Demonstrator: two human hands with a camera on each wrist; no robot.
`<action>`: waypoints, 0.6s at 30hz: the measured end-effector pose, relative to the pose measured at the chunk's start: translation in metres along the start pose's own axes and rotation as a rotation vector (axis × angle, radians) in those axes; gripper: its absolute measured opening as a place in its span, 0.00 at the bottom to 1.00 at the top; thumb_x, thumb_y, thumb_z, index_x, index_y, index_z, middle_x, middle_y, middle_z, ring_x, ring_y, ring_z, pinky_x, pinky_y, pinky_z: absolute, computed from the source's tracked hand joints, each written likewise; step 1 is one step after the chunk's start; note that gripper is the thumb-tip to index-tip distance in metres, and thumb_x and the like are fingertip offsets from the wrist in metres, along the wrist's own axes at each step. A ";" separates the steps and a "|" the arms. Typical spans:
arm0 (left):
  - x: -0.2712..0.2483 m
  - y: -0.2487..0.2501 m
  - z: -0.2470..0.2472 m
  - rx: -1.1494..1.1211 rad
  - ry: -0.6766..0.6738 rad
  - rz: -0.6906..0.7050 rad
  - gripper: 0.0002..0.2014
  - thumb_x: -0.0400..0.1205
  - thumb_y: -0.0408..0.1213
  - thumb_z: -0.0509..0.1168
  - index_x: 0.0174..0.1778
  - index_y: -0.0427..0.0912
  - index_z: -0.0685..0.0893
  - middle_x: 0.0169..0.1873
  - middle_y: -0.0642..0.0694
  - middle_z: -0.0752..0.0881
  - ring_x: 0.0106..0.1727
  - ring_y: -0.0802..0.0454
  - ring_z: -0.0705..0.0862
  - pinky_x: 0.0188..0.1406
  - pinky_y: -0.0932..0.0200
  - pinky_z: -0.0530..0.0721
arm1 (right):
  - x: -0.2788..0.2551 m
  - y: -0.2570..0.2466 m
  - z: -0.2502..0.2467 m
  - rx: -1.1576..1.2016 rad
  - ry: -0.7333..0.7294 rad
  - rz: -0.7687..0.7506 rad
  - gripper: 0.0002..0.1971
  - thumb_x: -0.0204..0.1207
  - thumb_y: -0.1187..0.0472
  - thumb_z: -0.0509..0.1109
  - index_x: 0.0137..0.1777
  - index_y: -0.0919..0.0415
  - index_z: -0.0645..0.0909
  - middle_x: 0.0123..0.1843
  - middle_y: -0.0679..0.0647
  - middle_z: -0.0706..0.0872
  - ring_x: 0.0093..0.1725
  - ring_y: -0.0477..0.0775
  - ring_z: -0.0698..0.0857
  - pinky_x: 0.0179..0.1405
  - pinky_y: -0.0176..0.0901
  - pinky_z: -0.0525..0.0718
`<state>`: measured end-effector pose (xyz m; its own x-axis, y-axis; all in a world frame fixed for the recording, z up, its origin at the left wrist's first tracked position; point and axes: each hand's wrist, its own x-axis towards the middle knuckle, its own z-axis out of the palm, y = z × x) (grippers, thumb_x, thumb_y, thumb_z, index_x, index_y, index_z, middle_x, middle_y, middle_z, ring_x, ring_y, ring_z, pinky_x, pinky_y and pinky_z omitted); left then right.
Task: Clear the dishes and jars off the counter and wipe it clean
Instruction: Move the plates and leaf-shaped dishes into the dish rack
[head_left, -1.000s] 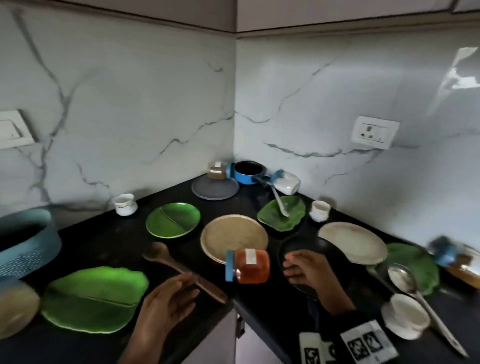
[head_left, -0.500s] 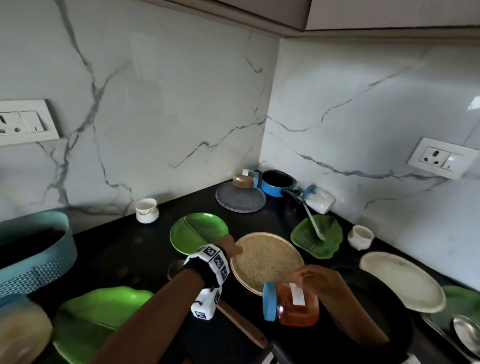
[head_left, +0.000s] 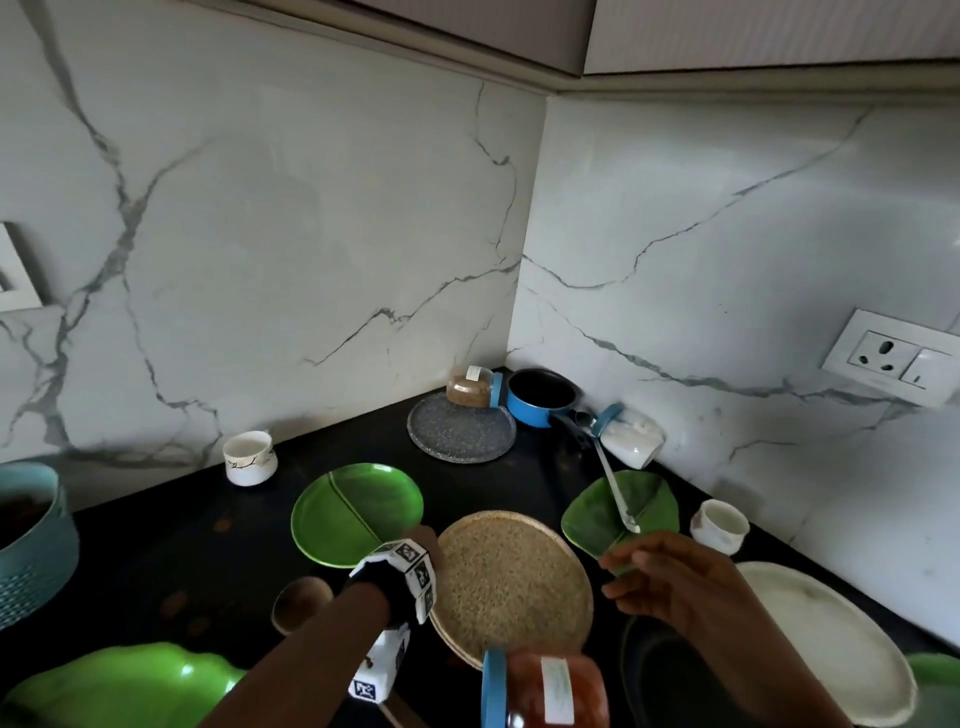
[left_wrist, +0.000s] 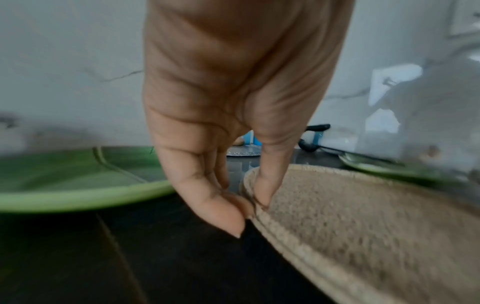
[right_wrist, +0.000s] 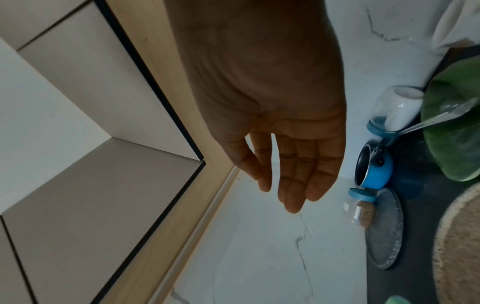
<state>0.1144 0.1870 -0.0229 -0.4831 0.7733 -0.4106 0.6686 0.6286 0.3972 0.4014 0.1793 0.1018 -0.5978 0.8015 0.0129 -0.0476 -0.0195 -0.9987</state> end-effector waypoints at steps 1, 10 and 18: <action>0.003 0.001 -0.001 -0.023 -0.016 -0.003 0.17 0.82 0.35 0.62 0.65 0.33 0.79 0.28 0.51 0.69 0.28 0.57 0.71 0.28 0.68 0.72 | 0.006 -0.003 -0.006 0.009 -0.021 -0.006 0.40 0.32 0.35 0.85 0.39 0.65 0.88 0.47 0.67 0.89 0.40 0.63 0.89 0.36 0.43 0.88; -0.007 0.017 -0.045 -0.290 0.216 0.038 0.15 0.82 0.32 0.60 0.31 0.47 0.66 0.31 0.46 0.75 0.35 0.50 0.75 0.32 0.58 0.74 | 0.088 -0.021 -0.026 -0.244 -0.186 0.106 0.05 0.79 0.64 0.67 0.44 0.62 0.84 0.45 0.61 0.88 0.37 0.50 0.88 0.38 0.40 0.84; -0.025 -0.012 -0.073 -0.682 0.349 0.088 0.06 0.82 0.30 0.60 0.47 0.38 0.68 0.35 0.44 0.73 0.31 0.49 0.77 0.13 0.66 0.79 | 0.014 0.046 0.037 -1.196 -0.920 -0.044 0.32 0.72 0.47 0.73 0.76 0.45 0.69 0.77 0.47 0.67 0.75 0.48 0.65 0.72 0.42 0.61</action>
<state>0.0770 0.1660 0.0427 -0.6704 0.7328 -0.1165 0.2712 0.3882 0.8808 0.3616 0.1678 0.0574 -0.9134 0.1362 -0.3836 0.3111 0.8414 -0.4420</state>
